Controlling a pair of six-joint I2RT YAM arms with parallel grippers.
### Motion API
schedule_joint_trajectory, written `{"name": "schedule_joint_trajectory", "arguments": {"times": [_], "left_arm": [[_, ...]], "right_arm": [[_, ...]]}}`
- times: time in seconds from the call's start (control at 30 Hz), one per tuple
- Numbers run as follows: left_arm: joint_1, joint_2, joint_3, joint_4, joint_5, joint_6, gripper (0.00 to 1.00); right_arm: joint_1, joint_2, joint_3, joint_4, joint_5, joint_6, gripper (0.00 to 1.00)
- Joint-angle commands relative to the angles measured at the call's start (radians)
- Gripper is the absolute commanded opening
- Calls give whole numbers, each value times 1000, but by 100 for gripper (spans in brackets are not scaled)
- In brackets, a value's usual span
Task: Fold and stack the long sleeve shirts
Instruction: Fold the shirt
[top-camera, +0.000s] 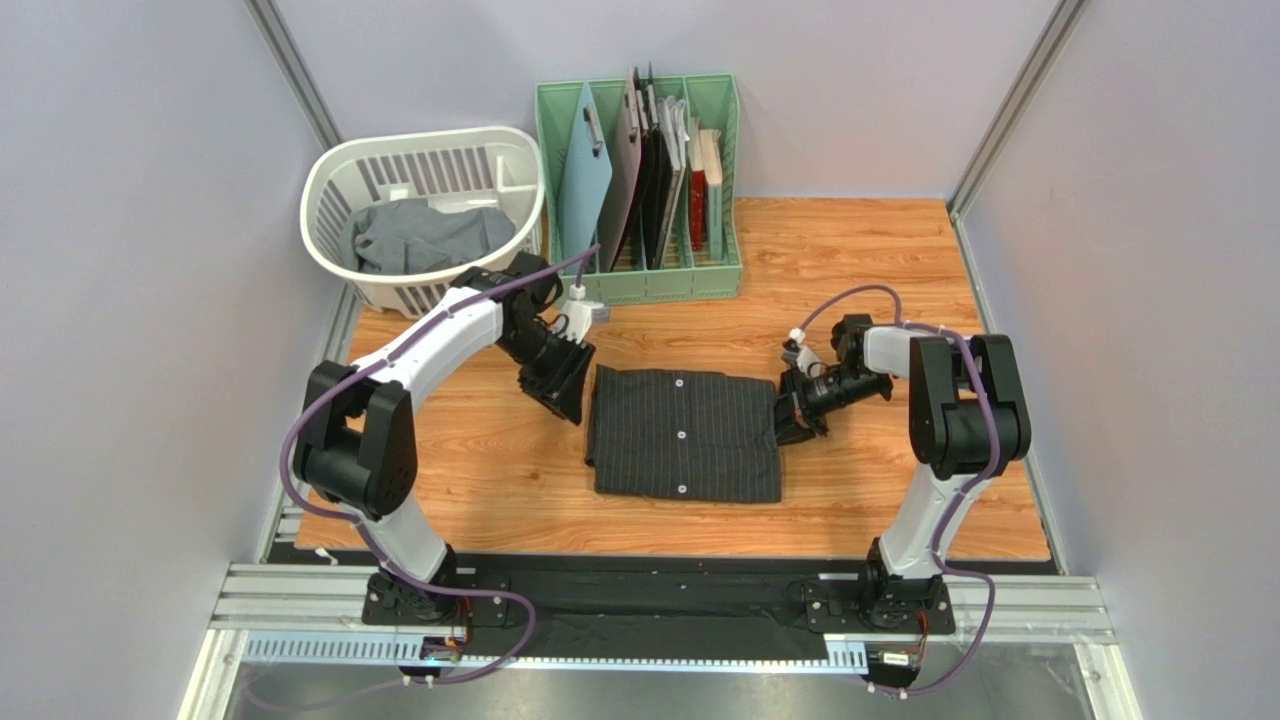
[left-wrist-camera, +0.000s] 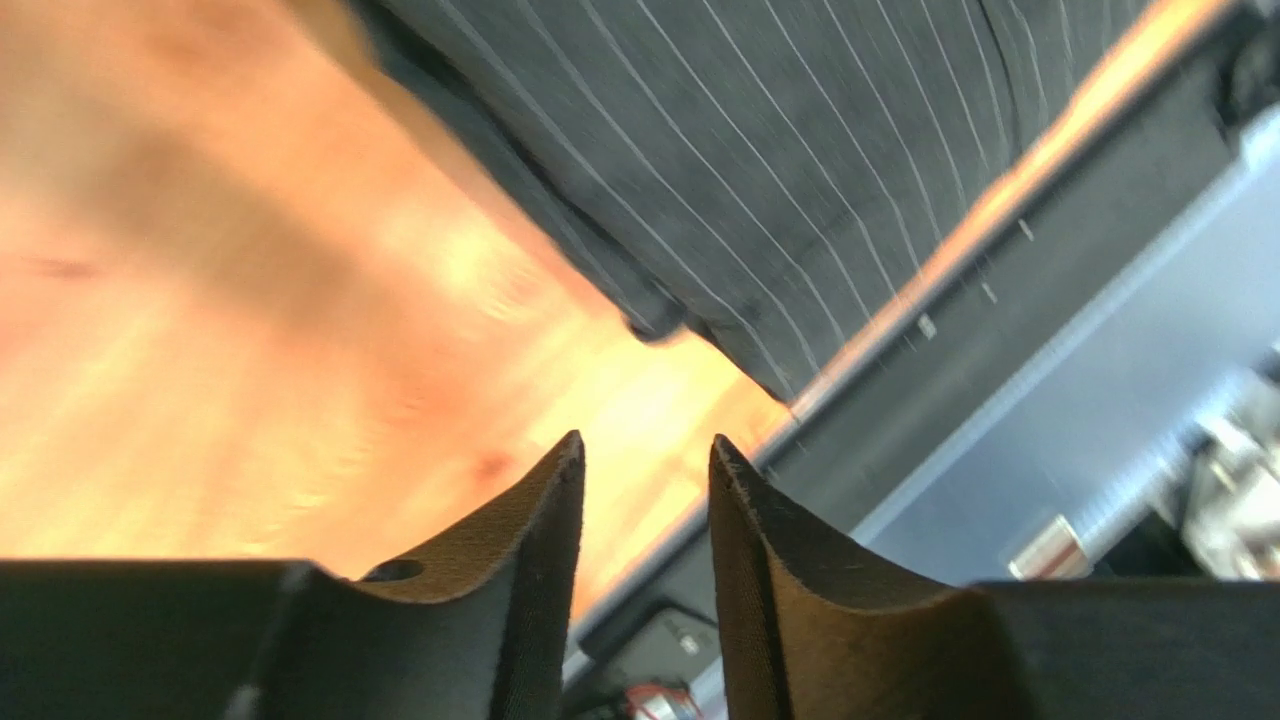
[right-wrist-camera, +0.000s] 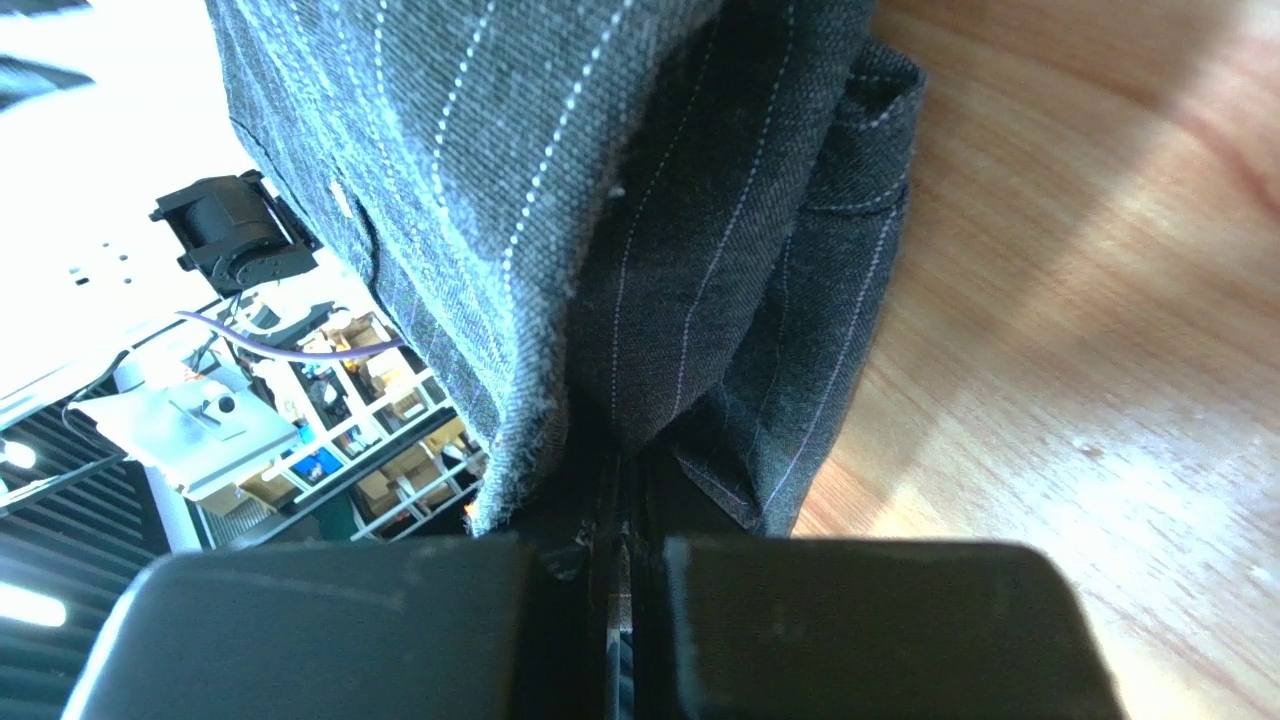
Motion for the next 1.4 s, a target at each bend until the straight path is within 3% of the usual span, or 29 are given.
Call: {"name": "schedule_joint_trajectory", "arguments": {"times": [0.0, 0.33, 0.83, 1.03, 1.1, 1.27, 1.37], "left_arm": [[-6, 18, 4, -109, 156, 72, 44], [-62, 93, -56, 37, 325, -51, 52], [-117, 121, -97, 100, 142, -102, 51], [-122, 111, -96, 110, 203, -108, 51], [-123, 111, -88, 116, 246, -111, 46], [-122, 118, -82, 104, 236, -102, 8], [-118, 101, -93, 98, 184, -105, 0]], "right_arm": [[-2, 12, 30, -3, 12, -16, 0], [-3, 9, 26, 19, 37, 11, 0], [-2, 27, 57, -29, 90, -18, 0], [-3, 26, 65, -40, 92, -21, 0], [-2, 23, 65, -41, 97, -21, 0], [-2, 26, 89, -80, 119, -45, 0], [-5, 33, 134, -133, 175, -90, 0]]}}
